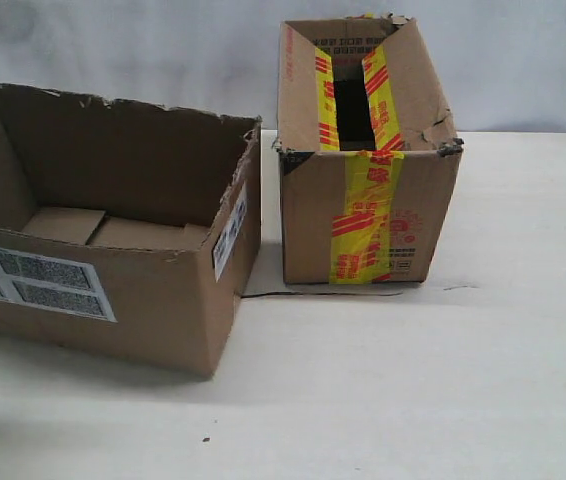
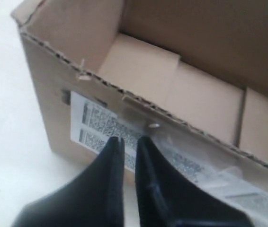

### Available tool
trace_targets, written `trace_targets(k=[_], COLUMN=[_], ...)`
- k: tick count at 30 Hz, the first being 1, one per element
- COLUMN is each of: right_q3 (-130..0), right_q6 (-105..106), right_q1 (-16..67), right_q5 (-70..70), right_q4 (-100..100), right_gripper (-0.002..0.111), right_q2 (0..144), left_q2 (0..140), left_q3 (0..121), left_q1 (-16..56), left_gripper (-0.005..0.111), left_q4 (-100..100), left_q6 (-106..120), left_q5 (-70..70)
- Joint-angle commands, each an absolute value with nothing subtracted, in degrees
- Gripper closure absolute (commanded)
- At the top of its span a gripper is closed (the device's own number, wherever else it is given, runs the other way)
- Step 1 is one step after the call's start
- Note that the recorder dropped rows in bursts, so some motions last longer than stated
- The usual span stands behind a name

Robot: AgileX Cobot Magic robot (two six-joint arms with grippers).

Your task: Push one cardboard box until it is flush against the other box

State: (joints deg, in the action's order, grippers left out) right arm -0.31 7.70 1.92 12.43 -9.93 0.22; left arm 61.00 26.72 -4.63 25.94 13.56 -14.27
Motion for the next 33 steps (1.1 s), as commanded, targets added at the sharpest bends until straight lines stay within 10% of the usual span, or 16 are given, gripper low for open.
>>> trace_targets(k=[1,33], right_q3=[0.0,0.0], right_q6=[7.6,7.6], right_q1=[1.5,1.5], right_q5=[12.3,12.3], right_q4=[-10.1,-10.1], right_gripper=[0.109,0.109], right_q2=[0.0,0.0], left_q2=[66.1,103.8], left_q3=[26.9,61.1], left_q1=[-4.6,-0.1], left_gripper=[0.107,0.107], left_q4=[26.1,26.0], left_q6=[13.2,13.2], left_q5=[-5.5,-1.1])
